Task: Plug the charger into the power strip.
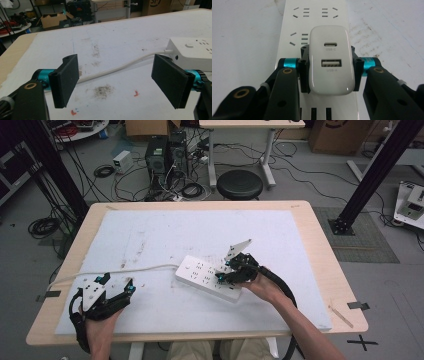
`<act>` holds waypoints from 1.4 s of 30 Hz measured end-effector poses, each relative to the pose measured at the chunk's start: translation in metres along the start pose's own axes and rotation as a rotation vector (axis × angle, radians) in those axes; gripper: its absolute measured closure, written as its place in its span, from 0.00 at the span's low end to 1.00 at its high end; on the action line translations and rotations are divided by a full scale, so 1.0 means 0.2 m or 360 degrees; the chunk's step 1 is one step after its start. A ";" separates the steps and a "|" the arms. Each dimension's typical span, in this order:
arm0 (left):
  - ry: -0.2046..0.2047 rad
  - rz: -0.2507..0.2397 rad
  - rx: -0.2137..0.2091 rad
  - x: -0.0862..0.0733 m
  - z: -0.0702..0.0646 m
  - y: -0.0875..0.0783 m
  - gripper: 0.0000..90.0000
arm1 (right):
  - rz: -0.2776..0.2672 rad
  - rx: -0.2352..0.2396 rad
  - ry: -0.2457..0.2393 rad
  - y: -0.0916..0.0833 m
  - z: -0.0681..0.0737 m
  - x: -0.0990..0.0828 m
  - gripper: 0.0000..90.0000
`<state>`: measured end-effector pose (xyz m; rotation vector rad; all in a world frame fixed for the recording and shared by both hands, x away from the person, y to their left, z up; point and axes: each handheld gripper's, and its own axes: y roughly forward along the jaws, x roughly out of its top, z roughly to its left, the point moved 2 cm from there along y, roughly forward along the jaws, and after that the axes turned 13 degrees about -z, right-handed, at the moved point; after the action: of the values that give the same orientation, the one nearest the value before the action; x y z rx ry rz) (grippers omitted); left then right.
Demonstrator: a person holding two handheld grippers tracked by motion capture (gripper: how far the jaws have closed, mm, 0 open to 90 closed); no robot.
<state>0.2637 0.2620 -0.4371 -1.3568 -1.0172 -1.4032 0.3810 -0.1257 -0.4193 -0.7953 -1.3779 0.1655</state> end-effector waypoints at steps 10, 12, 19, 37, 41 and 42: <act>0.0011 0.0002 -0.0020 0.01 0.00 0.02 0.25 | -0.0005 0.0014 0.0031 0.01 -0.01 -0.01 0.71; 0.0001 -0.0003 -0.0011 0.01 -0.01 0.00 0.25 | -0.0010 0.0005 0.0018 0.01 -0.01 -0.01 0.71; 0.0004 0.0003 -0.0007 0.01 0.00 0.00 0.25 | -0.0020 -0.0002 0.0033 0.02 0.00 -0.02 0.71; -0.0003 -0.0025 0.0003 0.04 0.00 -0.02 0.25 | -0.0015 0.0032 0.0062 0.02 -0.02 -0.01 0.70; -0.0012 -0.0035 0.0007 0.04 0.00 -0.02 0.25 | -0.0019 0.0036 0.0071 0.02 -0.02 -0.01 0.70; -0.0010 -0.0032 0.0008 0.04 0.00 -0.02 0.25 | -0.0018 0.0038 0.0078 0.02 -0.02 -0.01 0.70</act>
<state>0.2600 0.2631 -0.4291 -1.3515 -1.0406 -1.4114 0.3856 -0.1261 -0.4235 -0.7671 -1.3321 0.1524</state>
